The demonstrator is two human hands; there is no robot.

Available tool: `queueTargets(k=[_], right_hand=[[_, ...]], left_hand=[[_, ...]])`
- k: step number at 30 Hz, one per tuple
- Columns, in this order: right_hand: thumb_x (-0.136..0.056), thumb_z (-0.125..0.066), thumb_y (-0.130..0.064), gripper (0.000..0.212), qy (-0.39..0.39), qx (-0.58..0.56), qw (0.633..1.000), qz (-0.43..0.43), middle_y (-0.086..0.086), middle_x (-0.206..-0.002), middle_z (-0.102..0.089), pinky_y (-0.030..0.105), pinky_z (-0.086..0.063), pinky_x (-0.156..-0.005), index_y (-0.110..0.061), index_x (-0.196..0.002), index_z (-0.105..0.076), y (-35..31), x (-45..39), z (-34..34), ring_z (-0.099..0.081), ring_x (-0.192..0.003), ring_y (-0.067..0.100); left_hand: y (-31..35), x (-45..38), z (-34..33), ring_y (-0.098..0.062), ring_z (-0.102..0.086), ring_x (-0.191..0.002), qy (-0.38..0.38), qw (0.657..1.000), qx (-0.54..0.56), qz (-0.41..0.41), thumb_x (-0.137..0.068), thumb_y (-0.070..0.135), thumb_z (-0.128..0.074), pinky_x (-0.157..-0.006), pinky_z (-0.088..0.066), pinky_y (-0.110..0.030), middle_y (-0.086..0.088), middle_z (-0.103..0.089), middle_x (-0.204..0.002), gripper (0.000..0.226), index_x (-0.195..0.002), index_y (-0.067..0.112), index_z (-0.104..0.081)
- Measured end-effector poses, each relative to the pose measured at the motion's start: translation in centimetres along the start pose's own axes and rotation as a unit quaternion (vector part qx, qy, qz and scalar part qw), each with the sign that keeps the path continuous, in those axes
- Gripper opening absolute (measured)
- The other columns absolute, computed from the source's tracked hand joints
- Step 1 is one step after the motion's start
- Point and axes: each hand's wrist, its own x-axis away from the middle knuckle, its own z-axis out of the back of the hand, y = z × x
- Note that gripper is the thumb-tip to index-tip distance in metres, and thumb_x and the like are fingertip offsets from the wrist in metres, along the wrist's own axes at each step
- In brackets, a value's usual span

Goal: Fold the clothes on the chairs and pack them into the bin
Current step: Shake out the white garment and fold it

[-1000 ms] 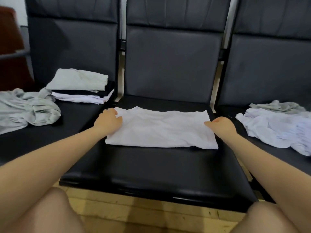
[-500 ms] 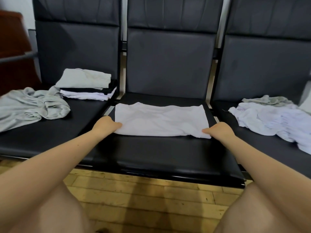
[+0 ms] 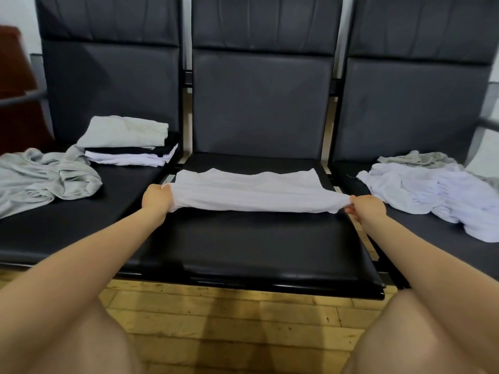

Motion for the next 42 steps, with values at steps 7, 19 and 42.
queueTargets(k=[7,19,42], right_hand=[[-0.097,-0.045,-0.009,0.020,-0.034,0.103,0.992,0.064,0.008,-0.070,-0.045,0.027,-0.035,-0.055,-0.008,-0.078,-0.051,0.1,-0.2,-0.6,-0.038,-0.058,0.015],[-0.086,-0.054,-0.060,0.058,-0.044,0.386,0.911,0.138,0.001,-0.055,-0.044,0.030,-0.032,-0.052,-0.015,-0.052,-0.037,1.0,0.5,0.2,-0.046,-0.055,0.019],[-0.086,-0.057,-0.019,0.015,-0.056,0.230,0.971,0.021,0.011,-0.095,-0.053,0.030,-0.037,-0.065,-0.005,-0.086,-0.052,-3.8,-0.1,-6.2,-0.050,-0.078,0.022]], left_hand=[[-0.2,0.8,-0.5,-0.042,-0.054,-0.107,-0.011,0.984,-0.134,-0.119,-0.098,0.018,-0.039,-0.088,-0.042,-0.042,-0.026,-0.058,-0.117,0.032,-0.116,-0.006,-0.049],[-1.3,2.5,0.7,-0.027,-0.052,-0.078,-0.045,0.947,-0.256,-0.190,-0.086,0.017,-0.055,-0.064,-0.036,-0.033,-0.013,-0.061,-0.097,0.024,-0.102,0.013,-0.039],[3.7,3.1,-10.2,-0.023,-0.036,-0.129,-0.186,0.850,-0.371,-0.326,-0.086,0.060,-0.051,-0.101,-0.035,-0.039,-0.003,-0.042,-0.136,0.053,-0.130,0.031,-0.049]])
